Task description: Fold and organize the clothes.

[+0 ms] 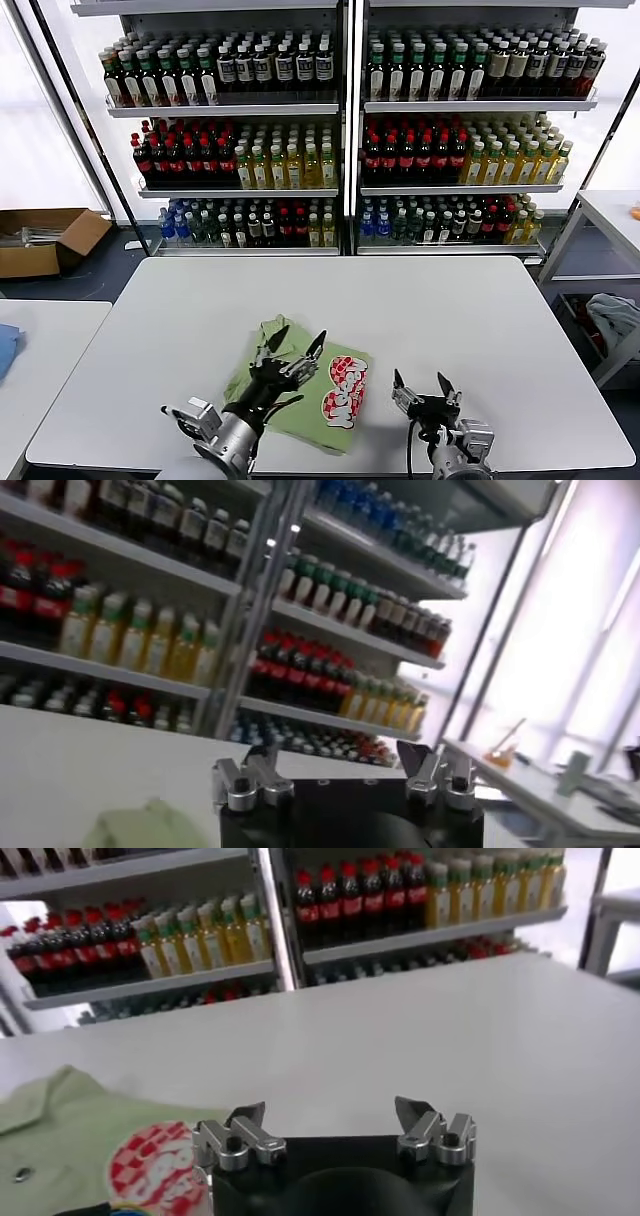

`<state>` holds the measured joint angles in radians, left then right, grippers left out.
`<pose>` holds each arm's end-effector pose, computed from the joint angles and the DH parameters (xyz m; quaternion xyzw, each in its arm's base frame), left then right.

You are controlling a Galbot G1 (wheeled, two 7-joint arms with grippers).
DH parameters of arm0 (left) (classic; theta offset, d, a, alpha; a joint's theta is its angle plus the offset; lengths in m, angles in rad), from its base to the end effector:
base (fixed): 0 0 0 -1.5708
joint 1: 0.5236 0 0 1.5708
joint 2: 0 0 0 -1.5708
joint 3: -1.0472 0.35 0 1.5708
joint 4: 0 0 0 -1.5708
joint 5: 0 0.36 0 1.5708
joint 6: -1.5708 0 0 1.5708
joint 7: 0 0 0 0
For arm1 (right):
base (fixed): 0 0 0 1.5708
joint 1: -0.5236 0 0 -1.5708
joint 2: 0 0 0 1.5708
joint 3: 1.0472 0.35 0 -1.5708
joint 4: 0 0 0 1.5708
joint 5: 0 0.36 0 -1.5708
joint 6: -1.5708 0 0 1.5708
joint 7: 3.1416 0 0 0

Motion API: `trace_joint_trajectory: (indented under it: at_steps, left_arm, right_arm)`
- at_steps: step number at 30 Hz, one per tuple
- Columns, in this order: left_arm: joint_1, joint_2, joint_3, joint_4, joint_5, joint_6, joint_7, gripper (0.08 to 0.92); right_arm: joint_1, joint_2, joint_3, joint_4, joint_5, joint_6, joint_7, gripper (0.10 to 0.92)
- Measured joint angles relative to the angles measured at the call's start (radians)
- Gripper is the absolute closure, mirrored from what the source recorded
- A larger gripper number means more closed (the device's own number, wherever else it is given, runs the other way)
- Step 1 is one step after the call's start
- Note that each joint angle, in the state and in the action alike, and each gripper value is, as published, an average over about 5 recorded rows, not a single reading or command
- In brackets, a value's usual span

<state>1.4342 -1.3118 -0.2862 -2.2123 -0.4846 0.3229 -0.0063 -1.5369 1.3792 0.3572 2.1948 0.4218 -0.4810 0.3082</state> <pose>0.2040 -0.0311 -0.2424 -0.2107 -0.9619 0.1498 0.0892 0.1854 0.0209 -0.2646 0.0185 -0.9700 -0.1025 0.2197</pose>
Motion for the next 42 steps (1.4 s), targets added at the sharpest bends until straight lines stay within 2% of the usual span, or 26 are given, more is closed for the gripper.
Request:
trace_joint_trajectory:
  at_steps: [4, 15, 38, 42]
  left_arm:
    - [0.013, 0.016, -0.055, 0.002, 0.05, 0.014, -0.034, 0.182]
    - [0.031, 0.046, -0.181, 0.006, 0.117, 0.038, -0.092, 0.177]
    - [0.048, 0.051, -0.24, 0.004, 0.131, 0.054, -0.12, 0.177]
    - [0.054, 0.046, -0.241, -0.001, 0.131, 0.055, -0.124, 0.177]
  right_arm:
    - [0.037, -0.005, -0.035, -0.01, 0.119, -0.03, 0.038, 0.203]
    - [0.114, 0.022, -0.128, -0.07, 0.291, -0.072, 0.162, 0.22]
    - [0.161, 0.043, -0.202, -0.119, 0.324, -0.092, 0.252, 0.84]
    - [0.176, 0.023, -0.19, -0.127, 0.311, -0.096, 0.249, 0.912]
